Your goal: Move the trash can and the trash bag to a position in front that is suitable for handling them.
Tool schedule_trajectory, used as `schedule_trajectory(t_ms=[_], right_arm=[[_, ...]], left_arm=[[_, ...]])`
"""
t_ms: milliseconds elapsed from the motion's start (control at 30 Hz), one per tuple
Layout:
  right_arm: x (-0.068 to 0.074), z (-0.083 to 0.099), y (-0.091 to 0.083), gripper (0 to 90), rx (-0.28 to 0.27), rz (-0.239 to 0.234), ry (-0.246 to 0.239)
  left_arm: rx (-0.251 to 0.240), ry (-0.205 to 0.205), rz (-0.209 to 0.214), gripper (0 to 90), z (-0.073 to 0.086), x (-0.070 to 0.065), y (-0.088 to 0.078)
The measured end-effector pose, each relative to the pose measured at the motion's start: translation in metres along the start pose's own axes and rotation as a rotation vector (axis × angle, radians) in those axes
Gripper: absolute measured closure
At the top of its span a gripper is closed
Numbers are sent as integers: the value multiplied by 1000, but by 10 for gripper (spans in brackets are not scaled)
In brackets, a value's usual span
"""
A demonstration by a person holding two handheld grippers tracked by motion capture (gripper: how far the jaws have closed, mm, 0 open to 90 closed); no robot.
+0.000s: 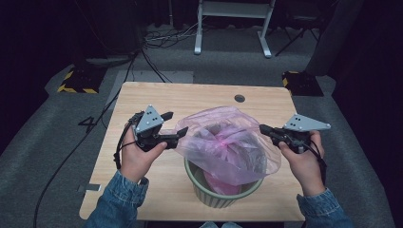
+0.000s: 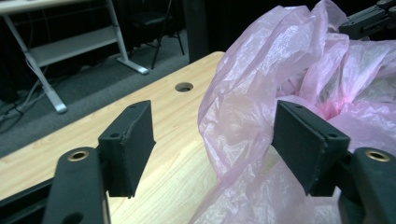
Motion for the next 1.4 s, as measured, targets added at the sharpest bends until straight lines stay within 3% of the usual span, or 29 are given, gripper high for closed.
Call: schedule_trajectory(t_ms=[100,167,267,300,400,500,800,900,1033,1067,1100,1133,1167,1267,1400], right_arm=[[0,1,3,900,2,-5,3],[1,1,4,900,2,-9,1],[2,0,7,900,8,-11,0],[2,0,8,900,11,-11,-2],[-2,5,15,900,37,-9,-6],[-5,16,25,900,71,-24,20],[-12,52,43,900,158,-77,93],[-11,66,41,900,177,-93,109],[-9,81,31,900,174,-112,147],[-9,84,29,900,176,-114,152],[-9,87,26,900,179,-118,155],[-10,89,23,879,183,-121,158],[-10,89,20,832,182,-124,167],[-17,87,10,710,142,-86,166],[-20,77,-5,518,67,-46,169]], left_arm=[[22,2,4,339,3,1,5],[40,-5,20,479,5,2,8],[80,-13,28,761,10,5,12],[98,-14,29,807,12,6,14],[143,-30,30,886,22,12,23],[189,-36,38,900,33,13,32],[330,-14,75,900,62,4,53],[340,-21,88,900,71,0,51],[293,-11,97,898,75,-3,42],[260,3,76,825,75,-2,38],[235,13,41,642,73,-1,35],[211,16,21,513,71,0,30],[188,16,13,443,69,1,25],[125,9,-3,348,60,3,8],[101,20,3,309,54,0,-10]])
Point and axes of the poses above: each handheld gripper's, and its own axes: y roughly forward along the jaws, z roughly out of its underside, x roughly to its left, the point moved 3 cm from there along y, roughly forward along the jaws, and after that the axes turned 6 degrees about -x, right-handed, at the moved point
